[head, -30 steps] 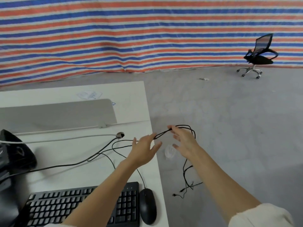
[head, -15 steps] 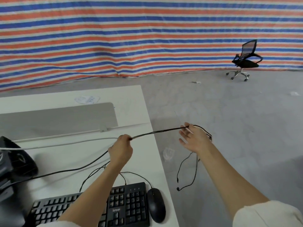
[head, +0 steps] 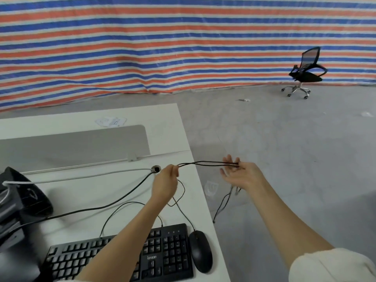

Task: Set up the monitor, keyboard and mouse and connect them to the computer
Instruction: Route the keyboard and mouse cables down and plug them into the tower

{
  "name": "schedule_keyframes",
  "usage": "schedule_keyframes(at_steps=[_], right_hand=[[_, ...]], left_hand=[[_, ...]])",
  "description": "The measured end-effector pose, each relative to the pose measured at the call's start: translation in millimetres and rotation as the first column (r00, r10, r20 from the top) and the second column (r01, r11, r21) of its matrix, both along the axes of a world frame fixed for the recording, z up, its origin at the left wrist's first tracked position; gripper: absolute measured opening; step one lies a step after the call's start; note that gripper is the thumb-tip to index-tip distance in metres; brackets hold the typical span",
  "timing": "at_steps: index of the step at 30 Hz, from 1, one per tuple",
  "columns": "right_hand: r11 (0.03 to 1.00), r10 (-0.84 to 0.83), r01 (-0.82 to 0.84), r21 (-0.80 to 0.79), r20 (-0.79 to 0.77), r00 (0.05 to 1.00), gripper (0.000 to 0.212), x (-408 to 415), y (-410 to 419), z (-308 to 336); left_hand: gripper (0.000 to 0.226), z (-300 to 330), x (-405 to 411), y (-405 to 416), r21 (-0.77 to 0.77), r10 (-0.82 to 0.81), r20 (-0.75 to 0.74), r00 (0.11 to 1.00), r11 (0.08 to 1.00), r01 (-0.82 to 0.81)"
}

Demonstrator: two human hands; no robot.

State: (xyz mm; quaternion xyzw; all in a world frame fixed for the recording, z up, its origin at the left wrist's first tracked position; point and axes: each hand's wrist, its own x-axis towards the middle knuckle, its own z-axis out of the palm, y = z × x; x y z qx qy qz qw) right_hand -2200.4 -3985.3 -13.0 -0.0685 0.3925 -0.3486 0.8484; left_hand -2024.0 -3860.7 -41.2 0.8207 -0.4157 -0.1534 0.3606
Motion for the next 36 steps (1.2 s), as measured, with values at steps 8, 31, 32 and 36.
schedule_keyframes(at_steps=[8, 31, 32, 36], right_hand=[[0.924, 0.191, -0.305, -0.230, -0.414, 0.890, 0.028, 0, 12, -10], [0.536, 0.164, -0.658, -0.529, -0.699, 0.696, 0.015, -17, 44, -41], [0.529, 0.113, -0.653, -0.541, -0.718, 0.687, 0.016, -19, 42, -46], [0.620, -0.246, -0.487, -0.615, -0.742, 0.624, 0.026, -36, 28, -65]], left_hand=[[0.021, -10, 4, 10, 0.179, -0.259, -0.164, 0.952, 0.941, 0.287], [0.026, 22, -26, -3, 0.016, -0.225, 0.153, 0.962, 0.974, 0.226], [0.026, 21, -25, -3, 0.019, -0.176, 0.158, 0.972, 0.984, 0.175], [0.028, 16, -17, -2, 0.068, -0.013, 0.177, 0.984, 0.998, 0.001]])
